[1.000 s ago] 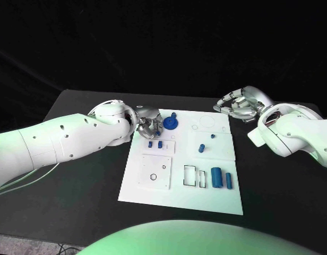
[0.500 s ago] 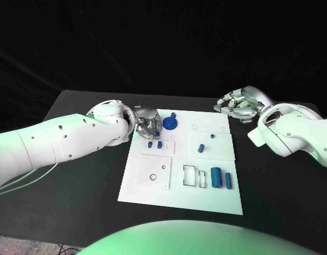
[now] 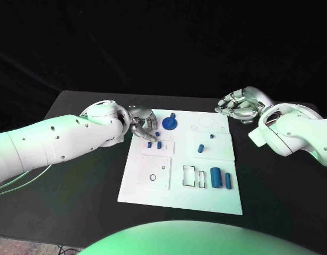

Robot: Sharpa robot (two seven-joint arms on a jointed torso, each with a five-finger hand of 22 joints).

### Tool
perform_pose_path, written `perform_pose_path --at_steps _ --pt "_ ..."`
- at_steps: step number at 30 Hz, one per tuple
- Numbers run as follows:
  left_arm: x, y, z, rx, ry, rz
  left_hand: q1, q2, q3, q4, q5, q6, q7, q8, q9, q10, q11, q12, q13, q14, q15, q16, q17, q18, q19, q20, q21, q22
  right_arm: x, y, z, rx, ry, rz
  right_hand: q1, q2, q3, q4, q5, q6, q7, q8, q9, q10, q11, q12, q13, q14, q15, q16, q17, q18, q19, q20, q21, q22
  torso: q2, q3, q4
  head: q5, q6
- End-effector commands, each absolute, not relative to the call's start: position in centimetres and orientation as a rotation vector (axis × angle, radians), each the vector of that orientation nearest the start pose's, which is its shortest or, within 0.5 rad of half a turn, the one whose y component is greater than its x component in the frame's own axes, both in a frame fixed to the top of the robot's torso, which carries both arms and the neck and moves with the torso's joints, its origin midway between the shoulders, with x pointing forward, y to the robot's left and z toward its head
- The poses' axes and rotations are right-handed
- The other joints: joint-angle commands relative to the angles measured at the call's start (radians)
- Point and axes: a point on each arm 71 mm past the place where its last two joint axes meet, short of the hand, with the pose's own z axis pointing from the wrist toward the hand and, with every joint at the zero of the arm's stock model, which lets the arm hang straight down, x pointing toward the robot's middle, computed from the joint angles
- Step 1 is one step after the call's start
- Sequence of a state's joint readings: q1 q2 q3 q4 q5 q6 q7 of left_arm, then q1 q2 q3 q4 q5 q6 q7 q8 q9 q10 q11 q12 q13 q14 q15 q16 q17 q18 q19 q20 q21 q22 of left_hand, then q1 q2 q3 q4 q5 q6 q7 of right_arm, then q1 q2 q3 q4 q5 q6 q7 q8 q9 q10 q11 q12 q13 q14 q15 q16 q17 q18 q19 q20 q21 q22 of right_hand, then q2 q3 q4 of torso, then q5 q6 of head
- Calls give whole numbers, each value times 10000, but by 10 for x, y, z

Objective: Assemble the parts on the task board

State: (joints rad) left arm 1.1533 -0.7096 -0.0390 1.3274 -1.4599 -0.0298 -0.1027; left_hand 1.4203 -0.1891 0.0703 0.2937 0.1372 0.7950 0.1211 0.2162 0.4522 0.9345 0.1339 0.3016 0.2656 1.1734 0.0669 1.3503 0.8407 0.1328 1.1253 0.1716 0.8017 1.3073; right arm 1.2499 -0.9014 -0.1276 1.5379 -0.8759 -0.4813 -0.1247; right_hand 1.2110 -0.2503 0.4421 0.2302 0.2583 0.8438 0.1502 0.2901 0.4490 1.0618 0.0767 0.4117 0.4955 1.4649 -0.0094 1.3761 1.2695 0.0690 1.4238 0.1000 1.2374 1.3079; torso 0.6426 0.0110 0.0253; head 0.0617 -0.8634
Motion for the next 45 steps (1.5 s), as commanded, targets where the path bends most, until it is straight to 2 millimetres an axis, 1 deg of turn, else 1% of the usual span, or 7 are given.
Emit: perform_pose_path --at_steps 1,5,9,14,18,24,45 --pt "504 193 -230 1421 19366 -6492 -45 215 -423 17 90 -38 46 98 -39 -55 -14 106 18 -31 -2 82 -80 111 -20 3 12 712 485 -242 -195 4401 17438 7491 121 -28 113 -121 -138 117 16 11 -37 111 7 -426 -278 395 84 60 59 -5 75 30 97 1266 -4 6 24 -45 8" --pt "505 206 -221 -349 18960 -7680 295 578 -226 -15 452 199 213 295 -95 -39 -38 240 28 -563 -27 -260 -1055 174 -219 -10 -358 623 487 -244 -196 3998 17487 7313 323 -62 337 -358 -162 232 20 -45 -79 256 19 -857 -573 426 94 157 174 -34 142 41 249 1369 -14 16 33 -46 16" --pt "506 218 -215 -2434 18584 -9147 1010 833 685 -40 154 621 444 460 -234 175 -140 411 -3 -1204 -126 -817 -2268 348 -818 -90 -1431 355 489 -244 -197 3402 17569 7064 647 -66 861 -766 -142 371 34 -113 -125 383 41 -1362 -937 440 111 223 231 -58 190 56 372 1469 -1 -3 22 -57 85" --pt "504 233 -211 -4332 18253 -10334 1207 425 2195 -43 122 893 452 449 -458 480 -182 377 -246 -1328 -170 -1095 -2794 394 -957 -150 -1932 288 488 -241 -199 2203 17735 6677 628 -190 1179 -1038 -179 458 93 -193 -172 295 133 -1895 -1303 430 184 238 220 -58 172 107 362 1510 13 -16 -18 -131 141" --pt "501 246 -208 -6290 17718 -11576 1034 162 2894 -76 199 932 458 469 -520 566 -185 359 -350 -1449 -182 -1296 -3019 468 -1208 -156 -2535 157 485 -233 -203 630 17755 6155 568 -281 1288 -1288 -320 463 185 -313 -252 52 258 -2383 -1641 374 294 178 99 -9 36 202 110 1457 5 -5 5 -377 164" --pt "494 255 -203 -9094 16704 -13562 746 -12 3181 -95 365 867 481 494 -530 649 -191 383 -391 -1475 -187 -1495 -3148 480 -1179 -164 -2735 82 479 -221 -214 -1392 17818 5437 668 -317 1246 -1659 -670 419 133 -443 -355 -173 274 -2719 -1918 265 325 62 -98 61 -146 259 -224 1377 15 -17 25 -683 213" --pt "480 258 -197 -10606 15678 -15141 521 -201 3379 -253 603 826 462 578 -496 840 -244 431 -414 -1409 -235 -1665 -3258 487 -1089 -200 -2954 -9 467 -194 -238 -3414 18067 4536 833 -116 1344 -2083 -1073 821 174 -399 -434 48 300 -2780 -2181 399 333 311 194 -59 157 271 366 1634 16 -37 8 -889 255"
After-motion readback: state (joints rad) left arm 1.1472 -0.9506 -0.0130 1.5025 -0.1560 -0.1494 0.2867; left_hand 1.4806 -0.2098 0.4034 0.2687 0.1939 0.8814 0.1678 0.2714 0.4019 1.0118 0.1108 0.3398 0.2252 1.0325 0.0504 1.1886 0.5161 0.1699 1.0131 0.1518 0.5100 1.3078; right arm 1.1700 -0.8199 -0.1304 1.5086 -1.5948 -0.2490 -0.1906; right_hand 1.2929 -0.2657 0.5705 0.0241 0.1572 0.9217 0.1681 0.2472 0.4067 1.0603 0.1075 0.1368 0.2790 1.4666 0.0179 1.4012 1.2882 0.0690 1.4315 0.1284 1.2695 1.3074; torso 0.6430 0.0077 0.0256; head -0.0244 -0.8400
